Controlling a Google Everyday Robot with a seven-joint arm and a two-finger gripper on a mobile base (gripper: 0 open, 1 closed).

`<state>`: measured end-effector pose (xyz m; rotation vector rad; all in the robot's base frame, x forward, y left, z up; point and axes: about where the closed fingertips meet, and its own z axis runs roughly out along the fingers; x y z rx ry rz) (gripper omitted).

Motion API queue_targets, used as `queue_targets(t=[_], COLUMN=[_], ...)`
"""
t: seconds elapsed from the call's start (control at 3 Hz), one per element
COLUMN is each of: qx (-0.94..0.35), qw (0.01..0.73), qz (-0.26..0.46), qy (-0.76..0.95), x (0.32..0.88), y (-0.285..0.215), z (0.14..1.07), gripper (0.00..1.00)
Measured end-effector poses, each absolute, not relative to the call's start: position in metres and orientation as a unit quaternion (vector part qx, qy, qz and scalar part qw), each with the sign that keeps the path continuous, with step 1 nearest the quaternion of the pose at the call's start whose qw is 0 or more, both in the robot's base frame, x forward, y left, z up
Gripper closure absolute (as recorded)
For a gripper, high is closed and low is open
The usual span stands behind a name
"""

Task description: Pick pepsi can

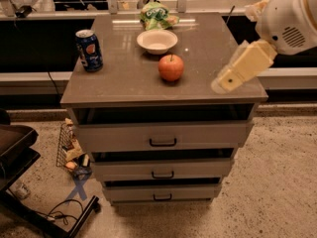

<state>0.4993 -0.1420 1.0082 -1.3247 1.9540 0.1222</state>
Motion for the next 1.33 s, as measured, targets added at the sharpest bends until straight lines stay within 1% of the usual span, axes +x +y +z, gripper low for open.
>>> queue_targets(t=[0.33, 0.67, 1.0, 1.33], qx=[-0.483, -0.452, -0.43, -0.429], qw=[0.443, 0.508, 0.555, 0.556], qz=[0.11, 0.156, 0.161, 0.16], qy=[0.747, 0.716, 0.693, 0.694], x=[0.508, 0.512, 0.522, 0.522], y=[-0.108, -0.068, -0.049, -0.049], z=[1.001, 0.999, 1.024, 1.024], gripper=[0.0, 0.0, 0.0, 0.0])
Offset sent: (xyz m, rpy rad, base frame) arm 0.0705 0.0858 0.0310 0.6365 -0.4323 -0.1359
